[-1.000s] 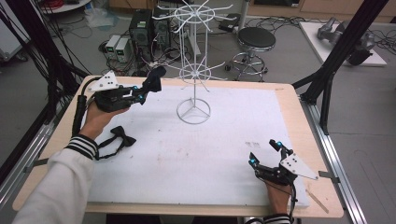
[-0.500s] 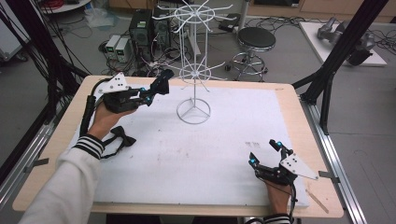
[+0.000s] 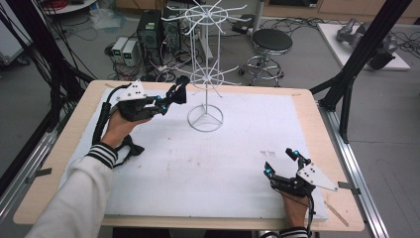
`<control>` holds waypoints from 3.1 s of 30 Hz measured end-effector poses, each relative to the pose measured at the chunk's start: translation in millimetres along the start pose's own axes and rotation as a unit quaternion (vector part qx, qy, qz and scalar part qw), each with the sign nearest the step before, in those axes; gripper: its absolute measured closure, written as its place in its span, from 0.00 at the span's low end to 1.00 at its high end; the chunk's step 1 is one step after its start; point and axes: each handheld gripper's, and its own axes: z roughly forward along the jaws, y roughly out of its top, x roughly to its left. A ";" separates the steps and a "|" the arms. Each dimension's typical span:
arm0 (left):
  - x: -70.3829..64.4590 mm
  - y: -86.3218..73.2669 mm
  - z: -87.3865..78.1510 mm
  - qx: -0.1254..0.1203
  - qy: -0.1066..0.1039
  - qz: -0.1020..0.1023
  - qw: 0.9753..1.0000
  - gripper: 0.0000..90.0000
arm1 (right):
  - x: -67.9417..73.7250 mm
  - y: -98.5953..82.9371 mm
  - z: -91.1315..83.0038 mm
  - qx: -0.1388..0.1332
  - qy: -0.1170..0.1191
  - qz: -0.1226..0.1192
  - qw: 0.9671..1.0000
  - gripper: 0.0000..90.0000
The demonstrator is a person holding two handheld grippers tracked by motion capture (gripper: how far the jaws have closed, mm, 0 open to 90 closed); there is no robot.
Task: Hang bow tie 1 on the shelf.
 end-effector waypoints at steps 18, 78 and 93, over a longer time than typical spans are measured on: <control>-7.0 -2.8 17.8 0.023 -0.010 0.008 1.000 0.88 | -1.1 0.0 0.3 -0.004 -0.001 -0.005 1.000 0.12; -28.1 -53.9 -101.7 -0.107 0.073 -0.081 0.988 0.14 | -0.9 -0.3 -0.9 -0.004 -0.004 0.004 1.000 0.12; -40.8 -85.2 -130.8 -0.114 0.118 -0.099 0.981 0.14 | 0.0 -0.3 -1.1 -0.005 -0.005 0.001 1.000 0.12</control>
